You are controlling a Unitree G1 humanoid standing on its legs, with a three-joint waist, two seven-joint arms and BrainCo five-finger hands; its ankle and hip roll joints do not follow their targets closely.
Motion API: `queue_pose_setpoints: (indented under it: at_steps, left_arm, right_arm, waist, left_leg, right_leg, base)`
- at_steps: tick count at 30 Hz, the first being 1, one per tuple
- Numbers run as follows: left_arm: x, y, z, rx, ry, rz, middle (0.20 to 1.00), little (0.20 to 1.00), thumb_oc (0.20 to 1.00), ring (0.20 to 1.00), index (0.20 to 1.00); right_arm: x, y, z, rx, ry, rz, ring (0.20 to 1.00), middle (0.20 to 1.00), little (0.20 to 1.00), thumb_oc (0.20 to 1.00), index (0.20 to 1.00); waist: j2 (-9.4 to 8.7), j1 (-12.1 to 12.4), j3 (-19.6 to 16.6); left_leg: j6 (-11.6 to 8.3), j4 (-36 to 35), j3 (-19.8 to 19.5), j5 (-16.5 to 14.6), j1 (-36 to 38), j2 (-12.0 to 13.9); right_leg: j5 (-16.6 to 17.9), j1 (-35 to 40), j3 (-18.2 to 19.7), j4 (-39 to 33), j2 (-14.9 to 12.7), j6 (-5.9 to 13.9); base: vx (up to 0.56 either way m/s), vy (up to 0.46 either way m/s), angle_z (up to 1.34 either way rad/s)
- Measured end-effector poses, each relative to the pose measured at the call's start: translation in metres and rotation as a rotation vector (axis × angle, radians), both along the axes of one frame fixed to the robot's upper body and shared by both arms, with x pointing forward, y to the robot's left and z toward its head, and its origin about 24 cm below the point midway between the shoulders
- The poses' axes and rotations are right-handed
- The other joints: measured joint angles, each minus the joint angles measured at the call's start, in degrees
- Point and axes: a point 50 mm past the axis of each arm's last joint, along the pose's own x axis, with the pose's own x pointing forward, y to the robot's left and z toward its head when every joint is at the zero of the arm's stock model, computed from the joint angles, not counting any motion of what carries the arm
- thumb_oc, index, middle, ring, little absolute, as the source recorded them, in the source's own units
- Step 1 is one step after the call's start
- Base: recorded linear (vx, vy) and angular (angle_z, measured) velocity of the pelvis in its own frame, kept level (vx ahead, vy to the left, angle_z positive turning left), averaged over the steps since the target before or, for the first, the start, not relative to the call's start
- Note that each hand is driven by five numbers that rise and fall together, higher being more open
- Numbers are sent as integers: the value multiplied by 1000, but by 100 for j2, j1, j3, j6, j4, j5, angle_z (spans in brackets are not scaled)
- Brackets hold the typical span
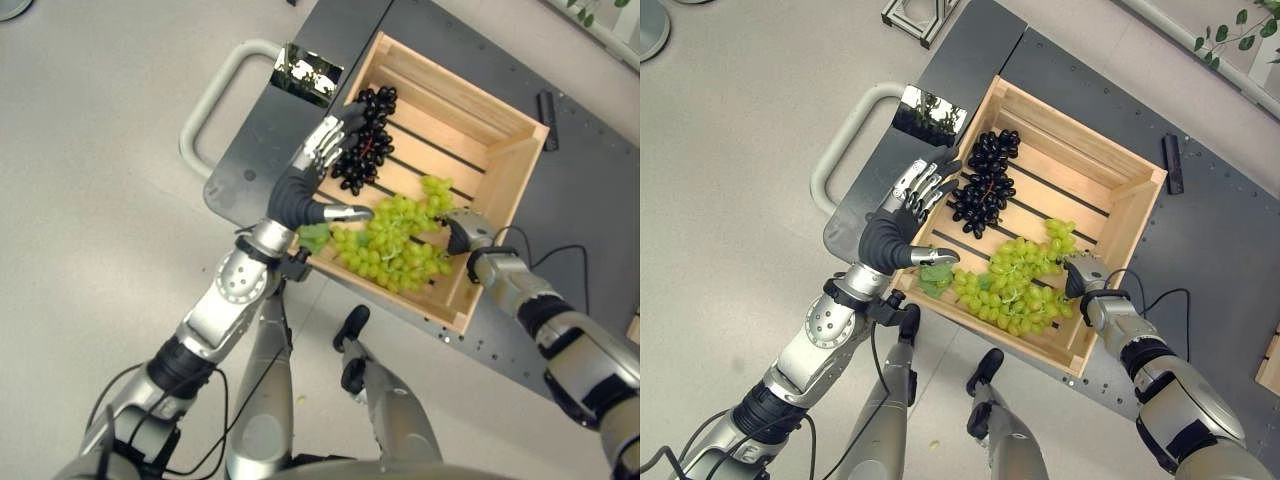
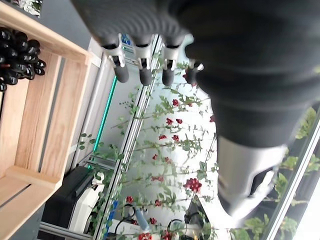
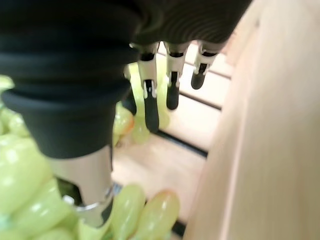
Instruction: Pick up the fruits from the basket on one side to the basket on the other side
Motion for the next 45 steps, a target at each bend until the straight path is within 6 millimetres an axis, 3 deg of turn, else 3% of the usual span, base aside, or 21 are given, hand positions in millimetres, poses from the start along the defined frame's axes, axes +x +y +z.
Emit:
queue_pose_setpoints:
  at_steps: [9,15,20,37,45]
  left_arm:
    - [1,0,2,-2,-20,39,1000,1000,1000,1000,1000]
    - [1,-4,13,3,-65,27,1000,1000,1000,1000,1000]
    - [-1,-12,11,22,-62,-5,1000,1000,1000,1000,1000]
    - [-1,-12,10,22,-58,-4,1000,1000,1000,1000,1000]
    - [-1,-15,7,31,-50,-16,1000,1000,1000,1000,1000]
  right_arm:
    - [10,14,35,43,-181,41,1000,1000,1000,1000,1000]
    - [12,21,47,59,-236,74,1000,1000,1000,1000,1000]
    - [17,28,56,19,-243,101,1000,1000,1000,1000,1000]
    - [19,63,29,-195,2,289,1000,1000,1000,1000,1000]
    - [19,51,23,-248,76,264,1000,1000,1000,1000,1000]
  waist:
    - [32,-2,20]
    - [33,10,21]
    - [35,4,22]
    - [37,21,23]
    - [163,19,12]
  left_leg:
    - [12,6,-36,11,-105,-33]
    - [24,37,-58,21,-101,-45]
    - [47,79,-60,37,-103,-67]
    - [74,83,-155,68,-263,-110]
    - [79,97,-288,74,-362,-196]
  right_leg:
    - [-8,-68,-69,5,-27,12]
    - [-11,-54,-80,43,-45,16]
    - [-19,-79,-80,139,-87,28]
    - [-87,-242,-128,270,-129,44]
    - [-160,-294,-256,357,-200,84]
  base:
    - [9,16,3]
    - [-7,7,1]
    - [0,0,0]
    - [-1,2,2]
    - [-4,13,9]
